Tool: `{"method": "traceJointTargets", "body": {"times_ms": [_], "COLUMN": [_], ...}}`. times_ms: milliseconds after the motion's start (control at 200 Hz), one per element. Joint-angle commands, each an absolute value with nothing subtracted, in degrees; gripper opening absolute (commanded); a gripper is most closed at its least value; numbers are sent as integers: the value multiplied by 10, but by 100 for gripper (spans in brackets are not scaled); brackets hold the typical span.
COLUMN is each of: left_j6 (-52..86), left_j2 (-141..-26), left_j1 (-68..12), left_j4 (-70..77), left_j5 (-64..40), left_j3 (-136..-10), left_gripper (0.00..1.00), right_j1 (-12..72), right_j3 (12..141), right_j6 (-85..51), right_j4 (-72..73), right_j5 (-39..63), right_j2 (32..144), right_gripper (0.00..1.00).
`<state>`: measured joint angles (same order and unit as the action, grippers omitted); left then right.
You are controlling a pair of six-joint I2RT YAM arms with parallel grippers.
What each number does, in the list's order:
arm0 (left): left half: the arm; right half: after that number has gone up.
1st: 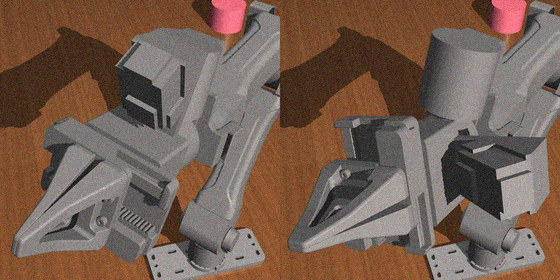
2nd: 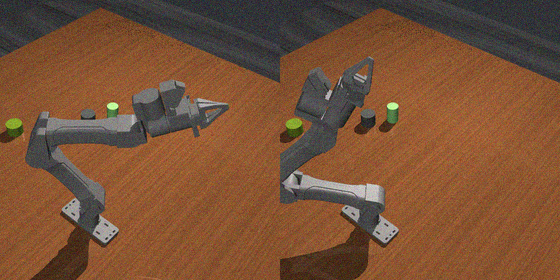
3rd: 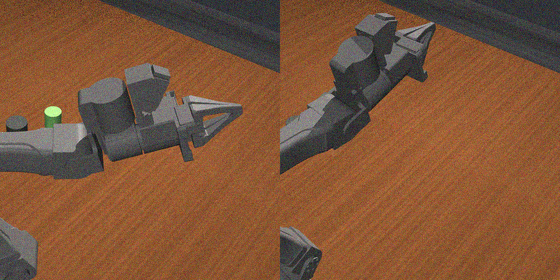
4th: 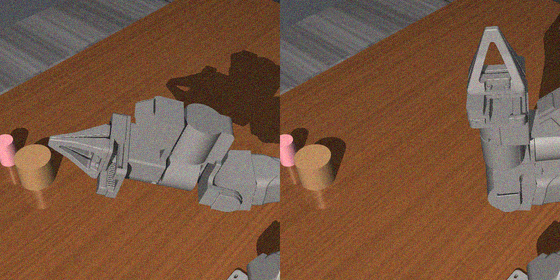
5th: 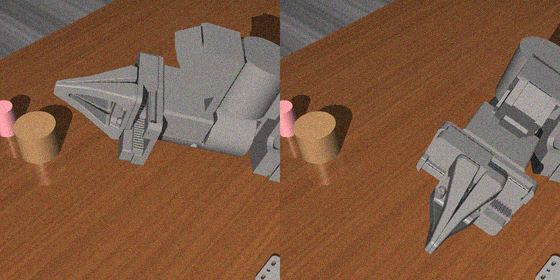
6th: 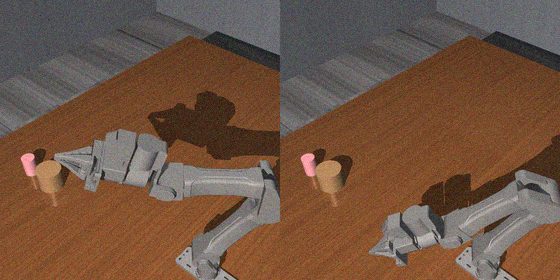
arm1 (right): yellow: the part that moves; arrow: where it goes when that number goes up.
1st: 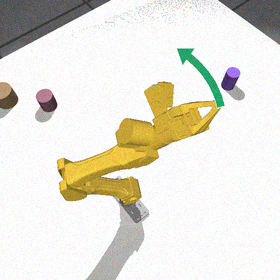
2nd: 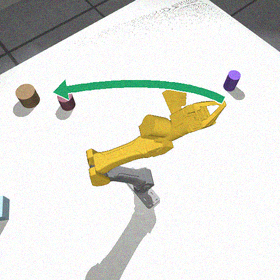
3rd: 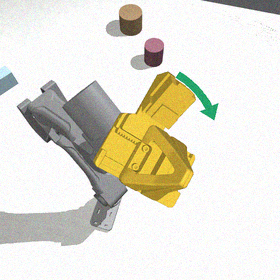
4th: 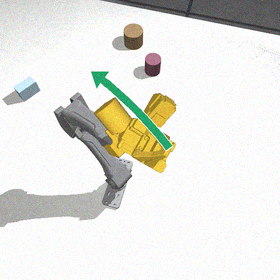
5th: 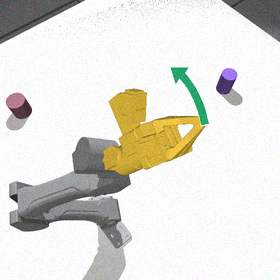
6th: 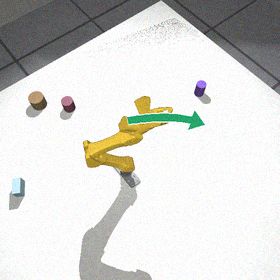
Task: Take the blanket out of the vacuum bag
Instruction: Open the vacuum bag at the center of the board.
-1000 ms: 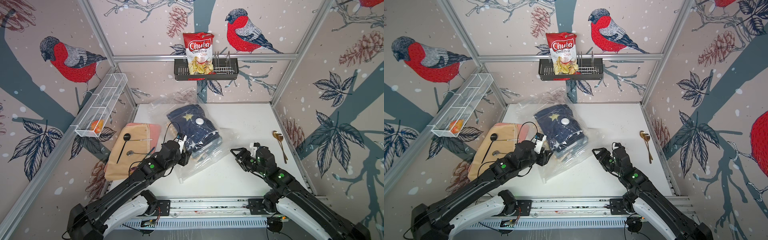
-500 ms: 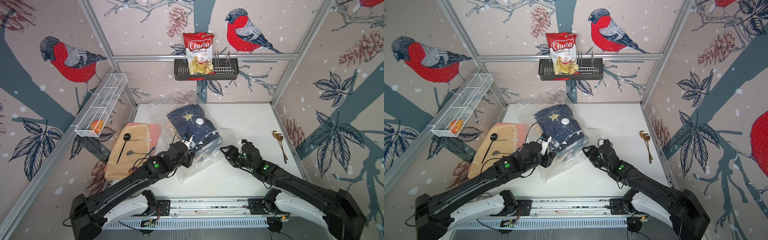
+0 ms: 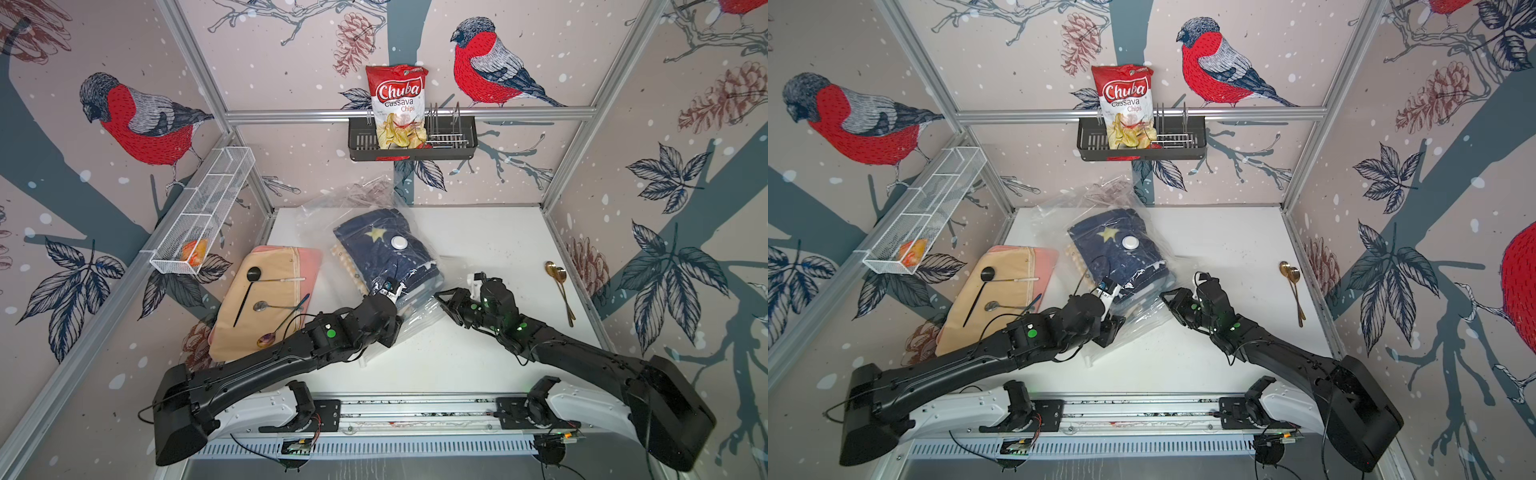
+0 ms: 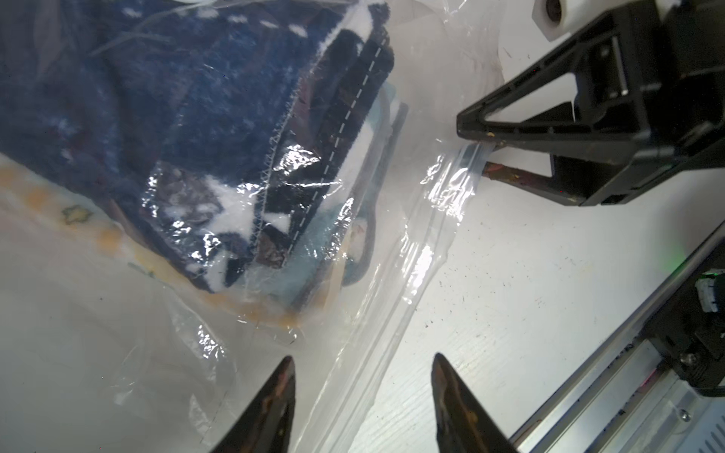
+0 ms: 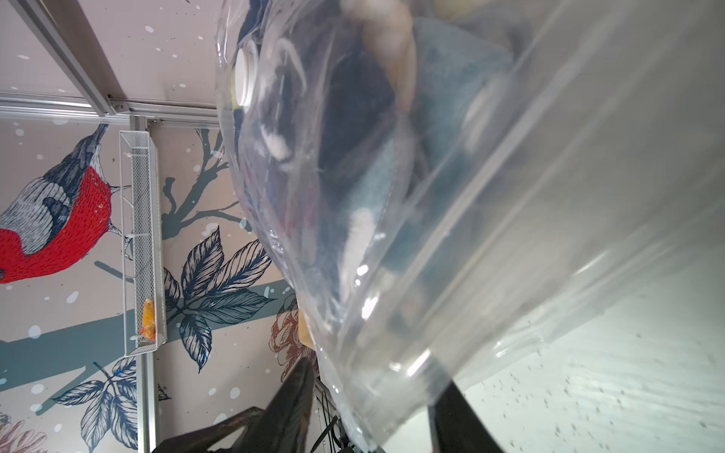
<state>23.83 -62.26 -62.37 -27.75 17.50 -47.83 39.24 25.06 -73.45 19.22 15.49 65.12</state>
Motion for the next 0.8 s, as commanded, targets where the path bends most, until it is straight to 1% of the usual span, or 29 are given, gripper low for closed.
{"method": "traceJointTargets", "body": {"times_ms": [0, 70, 185, 305, 370, 425, 530, 570, 670, 755, 795], "left_j6": [240, 225, 191, 159, 147, 144, 161, 158, 148, 177, 178], "left_j2": [-649, -671, -709, -746, -762, -771, -777, -777, -787, -809, -820], "left_j1": [-649, -658, -683, -700, -702, -705, -707, -707, -707, -707, -707], "left_j4": [-297, -292, -289, -283, -283, -281, -267, -253, -218, -219, -219], "left_j5": [253, 251, 257, 270, 276, 301, 406, 431, 456, 494, 491], "left_j3": [-496, -504, -530, -551, -558, -558, -545, -537, -523, -526, -529], "left_gripper": [59, 62, 70, 74, 75, 74, 74, 74, 73, 70, 69], "right_j1": [392, 391, 385, 380, 379, 376, 372, 372, 372, 372, 373], "right_j3": [253, 253, 258, 267, 272, 277, 284, 284, 287, 289, 289], "right_j6": [-726, -726, -731, -733, -730, -723, -714, -714, -715, -718, -720], "right_j4": [240, 250, 259, 259, 255, 245, 239, 240, 248, 253, 259], "right_j5": [197, 203, 222, 237, 239, 242, 248, 250, 254, 259, 262], "right_j2": [656, 656, 657, 647, 639, 633, 631, 631, 635, 638, 638], "right_gripper": [46, 43, 43, 41, 41, 41, 39, 39, 39, 38, 38]}}
